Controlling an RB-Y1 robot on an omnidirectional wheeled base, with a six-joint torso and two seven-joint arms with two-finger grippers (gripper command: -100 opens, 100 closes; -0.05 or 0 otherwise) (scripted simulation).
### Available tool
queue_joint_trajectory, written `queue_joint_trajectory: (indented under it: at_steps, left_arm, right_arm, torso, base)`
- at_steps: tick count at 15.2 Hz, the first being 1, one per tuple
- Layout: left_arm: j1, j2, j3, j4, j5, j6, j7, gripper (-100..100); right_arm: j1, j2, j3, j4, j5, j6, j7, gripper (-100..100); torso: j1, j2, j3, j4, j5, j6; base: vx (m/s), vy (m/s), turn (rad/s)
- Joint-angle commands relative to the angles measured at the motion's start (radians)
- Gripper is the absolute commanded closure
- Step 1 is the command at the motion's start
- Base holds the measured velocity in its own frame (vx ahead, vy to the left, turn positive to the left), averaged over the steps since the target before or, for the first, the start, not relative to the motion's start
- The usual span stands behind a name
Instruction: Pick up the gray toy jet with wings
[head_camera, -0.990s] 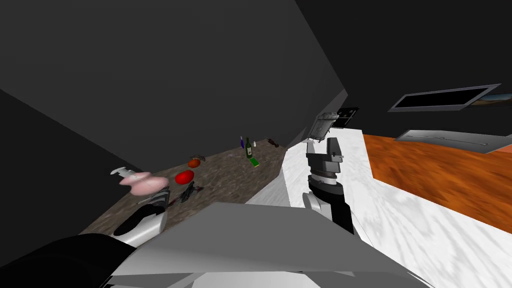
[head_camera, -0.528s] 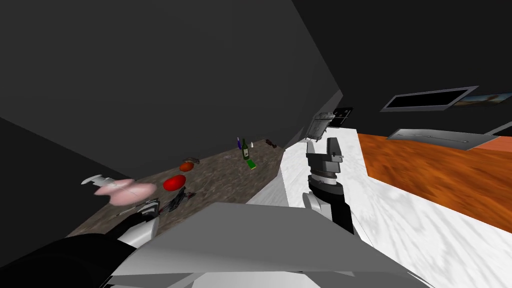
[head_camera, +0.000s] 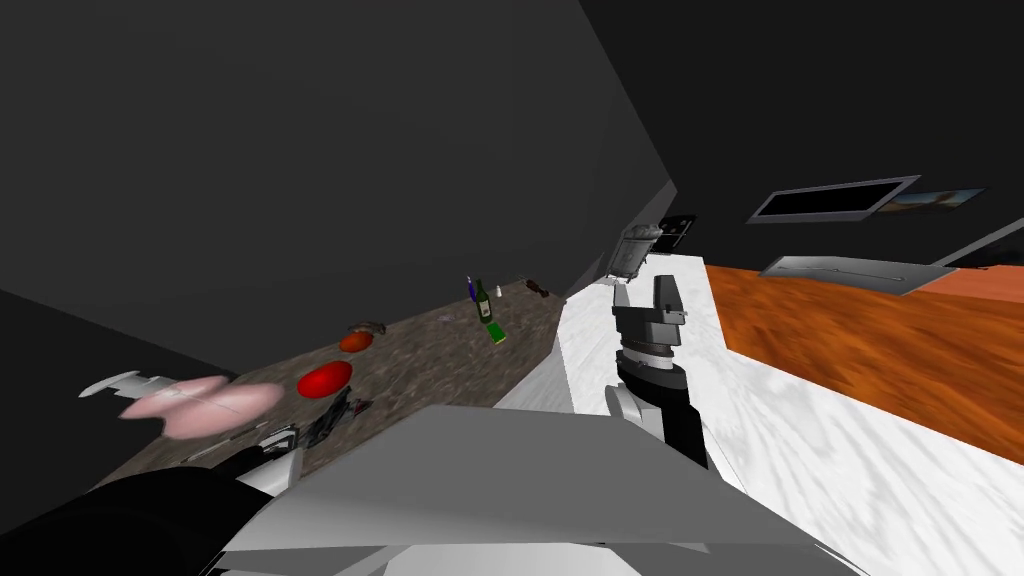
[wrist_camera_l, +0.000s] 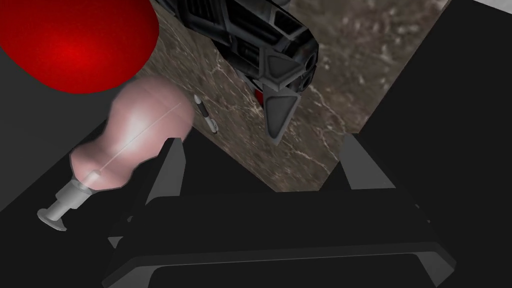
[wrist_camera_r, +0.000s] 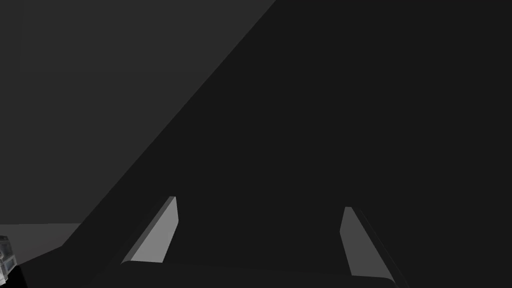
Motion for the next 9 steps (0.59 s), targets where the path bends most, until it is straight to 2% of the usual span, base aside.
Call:
queue_joint_trajectory:
  at_steps: [1,3,4,5,9]
  left_arm:
    - [-0.011,0.003,-0.007,0.033,-0.008,-0.025,0.002,-100]
    - [-0.020,0.005,-0.013,0.060,-0.014,-0.045,0.004,-100]
    - [-0.015,0.004,-0.009,0.044,-0.010,-0.031,0.003,-100]
    - [-0.015,0.004,-0.010,0.048,-0.011,-0.035,0.003,100]
    - [-0.015,0.005,-0.010,0.048,-0.011,-0.036,0.003,100]
  right_arm:
    - [0.000,0.000,0.000,0.000,0.000,0.000,0.000,0]
    - [0.000,0.000,0.000,0.000,0.000,0.000,0.000,0]
    - [0.000,0.000,0.000,0.000,0.000,0.000,0.000,0]
    - [0.000,0.000,0.000,0.000,0.000,0.000,0.000,0]
    - [0.000,0.000,0.000,0.000,0.000,0.000,0.000,0]
  torso:
    - [0.000,0.000,0.000,0.000,0.000,0.000]
    - [0.005,0.001,0.001,0.000,0.001,0.000]
    - [0.007,0.001,0.001,0.000,0.002,0.000]
    - [0.007,0.002,0.001,0.000,0.002,0.000]
    - [0.003,0.003,0.002,0.001,0.001,0.000]
  base:
    - [0.016,0.023,0.032]
    - [0.022,0.074,0.033]
    - [0.012,0.055,0.000]
    - [0.002,0.015,-0.008]
    - [0.000,0.001,-0.003]
